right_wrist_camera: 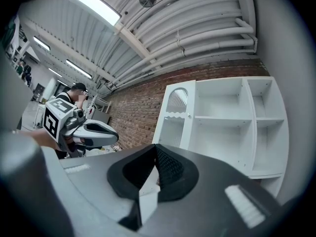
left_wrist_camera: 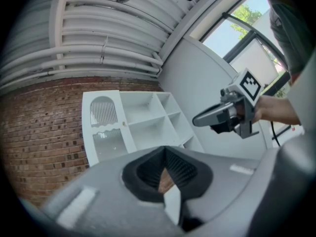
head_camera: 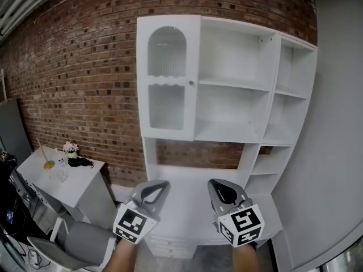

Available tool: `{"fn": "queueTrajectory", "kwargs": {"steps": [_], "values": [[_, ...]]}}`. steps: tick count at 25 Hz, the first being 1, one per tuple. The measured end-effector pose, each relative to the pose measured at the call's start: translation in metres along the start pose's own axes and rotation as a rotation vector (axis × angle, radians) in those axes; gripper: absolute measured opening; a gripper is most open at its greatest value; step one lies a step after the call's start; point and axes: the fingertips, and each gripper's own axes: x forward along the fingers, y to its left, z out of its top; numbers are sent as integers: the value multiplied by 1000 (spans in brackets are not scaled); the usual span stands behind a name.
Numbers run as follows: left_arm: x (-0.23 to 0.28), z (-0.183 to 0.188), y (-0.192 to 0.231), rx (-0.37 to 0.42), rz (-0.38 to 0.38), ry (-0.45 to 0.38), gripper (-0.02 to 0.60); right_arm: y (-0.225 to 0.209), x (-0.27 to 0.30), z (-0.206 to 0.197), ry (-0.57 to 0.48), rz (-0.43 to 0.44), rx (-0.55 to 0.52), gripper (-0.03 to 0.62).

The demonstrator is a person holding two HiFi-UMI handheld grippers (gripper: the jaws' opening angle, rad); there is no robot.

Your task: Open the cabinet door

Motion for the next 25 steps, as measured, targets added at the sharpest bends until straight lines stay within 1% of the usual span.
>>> {"fn": "queueTrajectory", "kwargs": {"steps": [4,9,15,19,25], "values": [[-1,-6,5,-4,-17,-14,2,8,4,0,2,-16,-7,6],[5,-15,6,-13,-34,-10,2,3,10,-2,8,-27,-6,6],[17,-17,10,-16,-29,-3,2,-6,20,-5,10,-14,-7,6],[27,-12,11,-3,-16,-1,2,-16,24,1,-7,2,-11,6],[46,-15,11,-3,3,15,2,-36,31,-2,-16,25,-11,6]]}}
